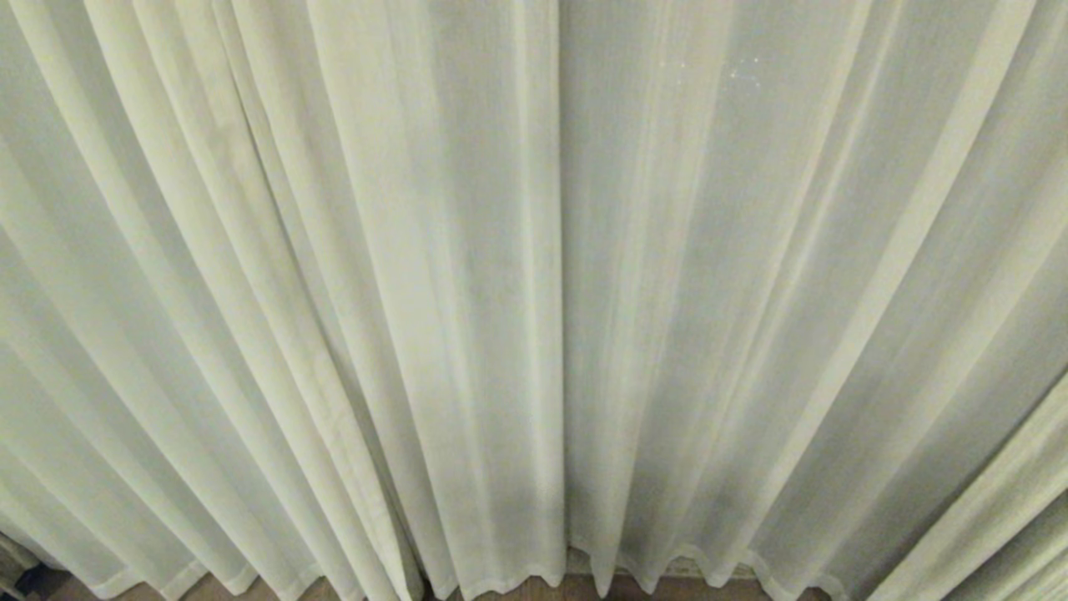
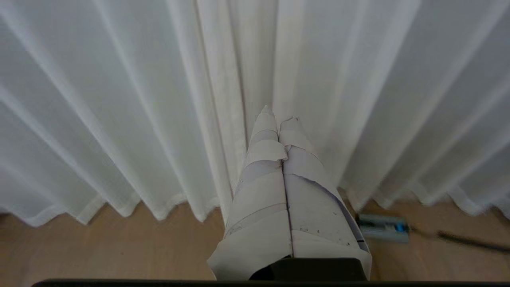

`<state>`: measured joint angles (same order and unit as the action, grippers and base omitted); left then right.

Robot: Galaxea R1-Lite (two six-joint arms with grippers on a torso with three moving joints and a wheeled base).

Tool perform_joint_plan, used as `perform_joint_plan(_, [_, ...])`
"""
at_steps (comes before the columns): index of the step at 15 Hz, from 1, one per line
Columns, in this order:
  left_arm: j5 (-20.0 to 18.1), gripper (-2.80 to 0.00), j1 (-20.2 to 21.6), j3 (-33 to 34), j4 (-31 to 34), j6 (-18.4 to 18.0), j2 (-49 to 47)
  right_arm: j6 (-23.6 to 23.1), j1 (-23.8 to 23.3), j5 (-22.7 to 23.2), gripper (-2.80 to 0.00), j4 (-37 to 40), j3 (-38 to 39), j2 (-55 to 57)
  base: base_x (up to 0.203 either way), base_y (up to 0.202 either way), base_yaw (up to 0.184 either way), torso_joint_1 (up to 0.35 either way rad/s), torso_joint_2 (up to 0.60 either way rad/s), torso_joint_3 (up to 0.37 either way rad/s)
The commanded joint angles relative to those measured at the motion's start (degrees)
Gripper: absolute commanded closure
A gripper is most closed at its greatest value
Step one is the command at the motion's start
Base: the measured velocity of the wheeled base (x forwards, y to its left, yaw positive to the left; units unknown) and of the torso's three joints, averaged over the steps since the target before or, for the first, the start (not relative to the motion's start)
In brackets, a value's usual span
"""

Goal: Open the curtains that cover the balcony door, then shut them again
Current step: Close the outer curtains on both sides

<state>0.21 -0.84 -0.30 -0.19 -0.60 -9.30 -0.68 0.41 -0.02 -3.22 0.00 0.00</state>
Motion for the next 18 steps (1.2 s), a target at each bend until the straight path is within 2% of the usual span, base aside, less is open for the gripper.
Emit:
perform_joint_plan(1, [0.1, 0.0, 0.5, 0.0, 0.3, 0.0, 6.8, 0.0, 0.0, 0.0, 0.0, 0.0, 0.0, 0.0, 0.0, 0.0, 0.0, 0.0, 0.0, 0.0])
perform_joint_plan(3, [0.2, 0.0, 0.6, 0.2, 0.0, 0.0, 9.3, 0.0, 0.0, 0.0, 0.0, 0.0, 0.0, 0.0, 0.0, 0.0, 0.0, 0.0, 0.0, 0.0])
perform_joint_plan(18, [0.2, 0.0, 0.6, 0.2, 0.0, -0.1, 9.3, 0.0, 0.0, 0.0, 0.0, 0.0, 0.0, 0.0, 0.0, 0.0, 0.0, 0.0, 0.0, 0.0])
